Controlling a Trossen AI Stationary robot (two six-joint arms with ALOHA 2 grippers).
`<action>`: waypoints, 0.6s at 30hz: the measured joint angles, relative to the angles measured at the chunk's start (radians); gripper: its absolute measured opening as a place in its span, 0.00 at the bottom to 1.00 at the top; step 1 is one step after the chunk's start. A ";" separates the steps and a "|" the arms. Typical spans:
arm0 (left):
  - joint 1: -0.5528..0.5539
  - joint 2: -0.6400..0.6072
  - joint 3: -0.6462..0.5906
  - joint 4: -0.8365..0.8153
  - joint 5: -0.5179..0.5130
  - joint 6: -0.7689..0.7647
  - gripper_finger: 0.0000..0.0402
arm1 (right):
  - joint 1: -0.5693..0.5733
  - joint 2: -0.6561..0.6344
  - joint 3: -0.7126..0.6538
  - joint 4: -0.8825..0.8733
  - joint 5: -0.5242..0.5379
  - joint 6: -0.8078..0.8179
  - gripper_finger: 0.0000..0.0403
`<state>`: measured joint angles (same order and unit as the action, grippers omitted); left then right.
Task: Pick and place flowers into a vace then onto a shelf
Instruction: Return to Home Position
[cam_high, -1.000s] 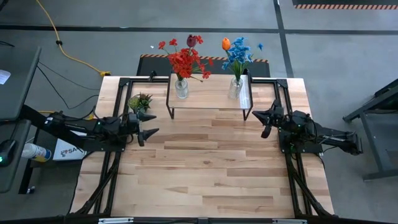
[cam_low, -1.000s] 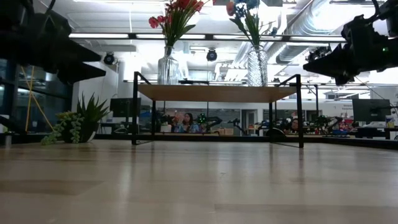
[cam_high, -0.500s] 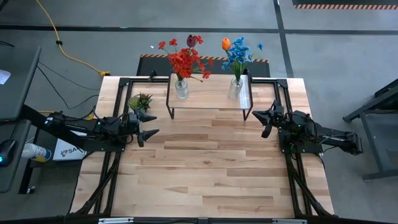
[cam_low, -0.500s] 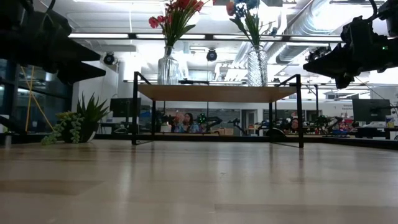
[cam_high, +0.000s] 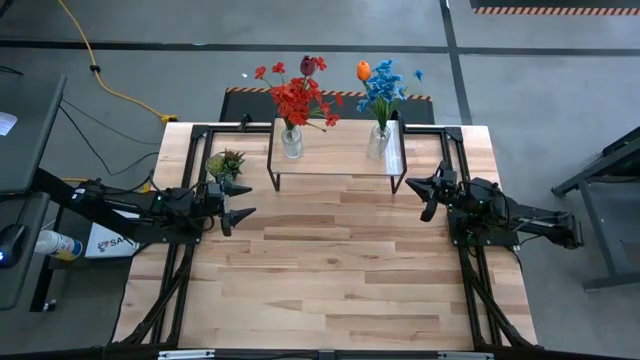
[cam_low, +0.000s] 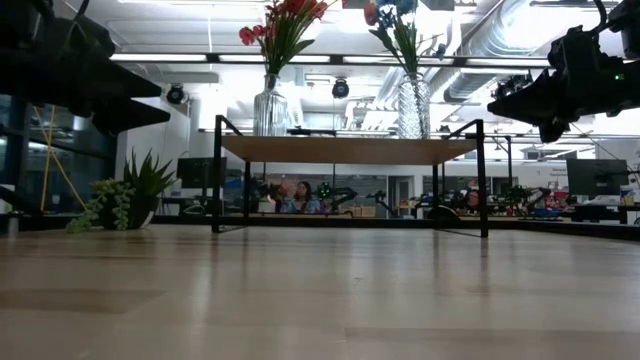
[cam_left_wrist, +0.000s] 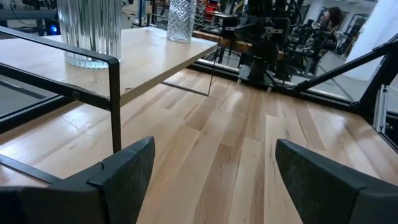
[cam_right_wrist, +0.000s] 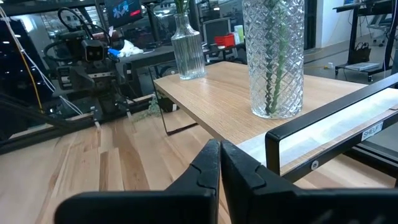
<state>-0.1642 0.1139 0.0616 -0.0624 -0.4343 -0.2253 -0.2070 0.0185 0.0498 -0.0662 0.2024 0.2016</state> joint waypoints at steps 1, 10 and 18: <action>0.000 0.000 0.000 0.000 0.000 0.000 0.91 | 0.000 0.000 0.000 0.000 0.000 0.000 0.01; 0.000 0.000 0.000 0.000 0.000 0.000 0.91 | 0.000 0.000 0.000 0.000 0.000 0.000 0.02; 0.000 0.000 0.000 0.000 0.000 0.000 0.91 | 0.000 0.000 0.000 0.000 0.000 0.000 0.01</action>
<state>-0.1642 0.1139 0.0619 -0.0620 -0.4339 -0.2253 -0.2070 0.0185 0.0498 -0.0662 0.2024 0.2012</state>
